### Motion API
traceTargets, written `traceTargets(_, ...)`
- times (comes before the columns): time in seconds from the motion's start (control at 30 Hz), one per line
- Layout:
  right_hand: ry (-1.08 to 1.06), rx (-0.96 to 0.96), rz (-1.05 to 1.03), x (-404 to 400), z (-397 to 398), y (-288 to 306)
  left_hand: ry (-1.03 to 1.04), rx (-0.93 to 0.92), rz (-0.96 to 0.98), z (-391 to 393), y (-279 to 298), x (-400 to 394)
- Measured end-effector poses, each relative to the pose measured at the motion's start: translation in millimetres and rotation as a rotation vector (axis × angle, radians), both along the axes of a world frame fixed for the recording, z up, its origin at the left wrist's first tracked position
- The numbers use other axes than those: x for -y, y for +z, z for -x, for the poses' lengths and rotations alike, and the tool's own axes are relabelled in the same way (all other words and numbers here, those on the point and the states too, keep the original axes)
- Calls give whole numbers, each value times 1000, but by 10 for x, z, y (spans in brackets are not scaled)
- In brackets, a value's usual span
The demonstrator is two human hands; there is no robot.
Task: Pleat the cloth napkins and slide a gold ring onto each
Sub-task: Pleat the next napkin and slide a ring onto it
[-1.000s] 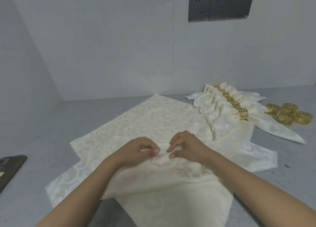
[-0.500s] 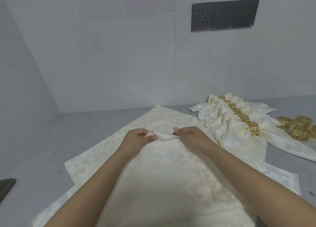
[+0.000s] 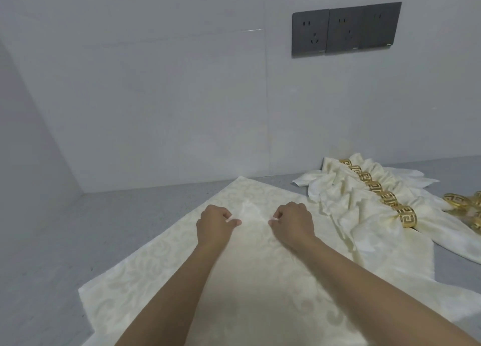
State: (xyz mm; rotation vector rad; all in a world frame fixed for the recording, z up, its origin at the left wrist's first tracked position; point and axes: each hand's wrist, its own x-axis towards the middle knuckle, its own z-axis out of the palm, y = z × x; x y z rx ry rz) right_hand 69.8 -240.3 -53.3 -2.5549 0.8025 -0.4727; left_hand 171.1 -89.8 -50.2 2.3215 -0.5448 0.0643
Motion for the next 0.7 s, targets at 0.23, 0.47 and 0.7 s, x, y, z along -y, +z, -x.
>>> traceTargets(0.23,40,6,-27,84,-179,-57,-15,-50,60,-104,-53,68)
traceTargets(0.47,89,16,-255,119,-357,-5,-20,-235,251,-214,-6,70)
traceTargets(0.7,58,82,-291,133,-477,-16,3,-252,268,-321,5,62)
